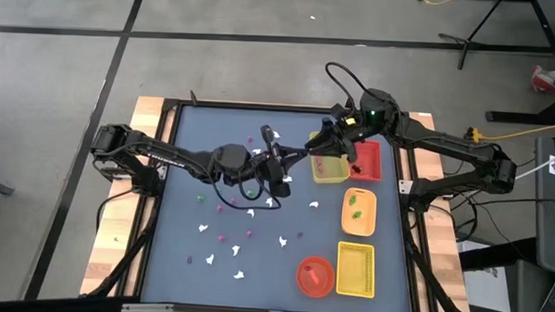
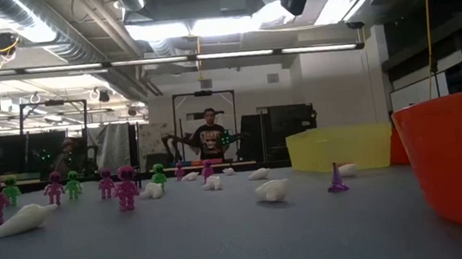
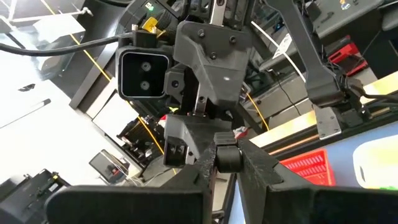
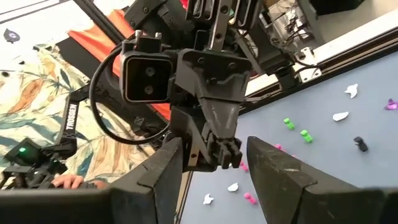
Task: Sort Halloween decoration
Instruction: Put the black skeleton toy into the red box
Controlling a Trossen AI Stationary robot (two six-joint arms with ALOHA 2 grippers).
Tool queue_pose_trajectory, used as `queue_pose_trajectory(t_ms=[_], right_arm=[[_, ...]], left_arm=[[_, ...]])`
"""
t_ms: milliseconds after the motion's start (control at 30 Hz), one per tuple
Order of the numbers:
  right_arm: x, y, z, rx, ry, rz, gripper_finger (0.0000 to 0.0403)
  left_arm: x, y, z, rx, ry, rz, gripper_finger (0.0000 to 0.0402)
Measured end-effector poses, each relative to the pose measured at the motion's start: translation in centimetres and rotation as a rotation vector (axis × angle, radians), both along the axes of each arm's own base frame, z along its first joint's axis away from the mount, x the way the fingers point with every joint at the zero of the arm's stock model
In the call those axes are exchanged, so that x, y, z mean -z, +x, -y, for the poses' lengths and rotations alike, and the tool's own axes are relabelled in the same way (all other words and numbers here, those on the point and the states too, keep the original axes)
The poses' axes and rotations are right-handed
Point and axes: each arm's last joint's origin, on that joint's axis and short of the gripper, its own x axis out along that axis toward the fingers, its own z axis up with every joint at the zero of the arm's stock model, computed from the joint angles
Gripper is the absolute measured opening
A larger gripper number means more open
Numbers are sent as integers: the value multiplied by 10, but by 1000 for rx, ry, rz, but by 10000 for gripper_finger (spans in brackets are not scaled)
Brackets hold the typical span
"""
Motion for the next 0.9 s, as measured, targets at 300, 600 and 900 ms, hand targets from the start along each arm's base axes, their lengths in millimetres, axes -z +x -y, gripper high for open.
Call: queue_pose_trajectory(t_ms=[300,600,900], right_arm=[[0,0,0,8,-4,1,179],[0,0,0,7,-4,1,179],[0,0,0,8,-5,1,167]], left_arm=[[0,1,-5,20,2,1,29],[0,1,-10,16,2,2,29],[0,1,-19,44,-41,21,29]])
